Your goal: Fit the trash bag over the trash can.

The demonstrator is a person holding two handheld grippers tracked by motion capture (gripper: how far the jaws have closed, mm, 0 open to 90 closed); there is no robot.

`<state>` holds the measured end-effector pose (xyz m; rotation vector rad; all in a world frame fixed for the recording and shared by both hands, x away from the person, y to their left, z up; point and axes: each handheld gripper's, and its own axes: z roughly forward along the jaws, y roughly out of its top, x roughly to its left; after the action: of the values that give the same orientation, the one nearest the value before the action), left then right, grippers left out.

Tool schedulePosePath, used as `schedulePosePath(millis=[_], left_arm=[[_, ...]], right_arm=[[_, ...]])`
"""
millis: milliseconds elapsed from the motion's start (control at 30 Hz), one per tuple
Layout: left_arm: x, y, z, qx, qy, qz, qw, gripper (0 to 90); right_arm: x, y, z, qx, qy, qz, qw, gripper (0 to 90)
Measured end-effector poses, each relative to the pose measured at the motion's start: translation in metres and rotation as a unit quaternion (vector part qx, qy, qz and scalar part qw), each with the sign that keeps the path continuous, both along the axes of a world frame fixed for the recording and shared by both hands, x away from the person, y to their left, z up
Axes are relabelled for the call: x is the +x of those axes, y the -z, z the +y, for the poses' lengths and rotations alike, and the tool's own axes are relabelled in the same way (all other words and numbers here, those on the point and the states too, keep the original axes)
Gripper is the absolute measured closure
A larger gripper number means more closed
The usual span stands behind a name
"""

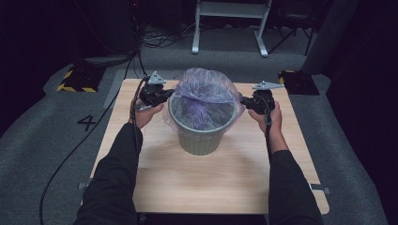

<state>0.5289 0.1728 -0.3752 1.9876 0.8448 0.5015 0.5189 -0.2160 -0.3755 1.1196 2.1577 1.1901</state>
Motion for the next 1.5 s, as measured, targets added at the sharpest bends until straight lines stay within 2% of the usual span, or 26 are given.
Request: schedulePosePath(millis=[133,233,300,333,433,500,667,800,967,1067,1167,1400,1500], left_arm=[[0.004,0.007,-0.002,-0.010,0.007,0.014,0.9998,89.9],[0.005,0.016,-0.006,0.000,0.018,0.028,0.9994,89.9],[0.005,0.023,-0.008,0.004,0.020,0.037,0.9991,90.0],[0.006,0.027,-0.007,-0.002,0.021,0.045,0.9988,89.9],[0.005,0.034,-0.005,-0.009,0.021,0.050,0.9985,90.0],[0.004,0.039,-0.002,-0.013,0.024,0.057,0.9980,89.9],[0.002,0.049,0.006,-0.035,0.026,0.073,0.9964,89.9],[0.001,0.055,0.009,-0.041,0.022,0.082,0.9955,89.9],[0.002,0.061,0.010,-0.033,0.027,0.095,0.9946,89.9],[0.001,0.065,0.010,-0.020,0.025,0.097,0.9948,89.9],[-0.002,0.067,0.014,-0.025,0.020,0.095,0.9950,89.9],[-0.014,0.069,0.031,-0.025,0.006,0.086,0.9960,89.9],[-0.021,0.067,0.038,-0.026,-0.001,0.069,0.9973,88.7]], right_arm=[[0.002,0.007,-0.001,0.006,0.004,0.007,0.9999,88.6],[0.005,0.013,-0.002,0.016,0.009,0.010,0.9998,88.8],[0.006,0.018,-0.001,0.009,0.007,0.014,0.9998,88.9],[0.007,0.021,0.000,0.005,0.006,0.017,0.9998,88.9],[0.007,0.028,0.000,0.004,0.003,0.028,0.9996,88.7],[0.007,0.033,-0.001,0.003,-0.009,0.039,0.9992,88.4],[0.003,0.040,0.001,0.002,-0.018,0.044,0.9989,88.4],[0.003,0.044,0.007,-0.007,-0.021,0.046,0.9987,88.4],[0.004,0.050,0.014,-0.009,-0.027,0.053,0.9982,88.3],[0.005,0.055,0.017,-0.013,-0.026,0.059,0.9978,88.4],[0.004,0.059,0.015,-0.016,-0.025,0.065,0.9974,88.0],[-0.005,0.062,0.003,-0.013,-0.023,0.056,0.9981,85.4],[-0.009,0.063,-0.005,-0.013,-0.015,0.049,0.9986,75.3]])
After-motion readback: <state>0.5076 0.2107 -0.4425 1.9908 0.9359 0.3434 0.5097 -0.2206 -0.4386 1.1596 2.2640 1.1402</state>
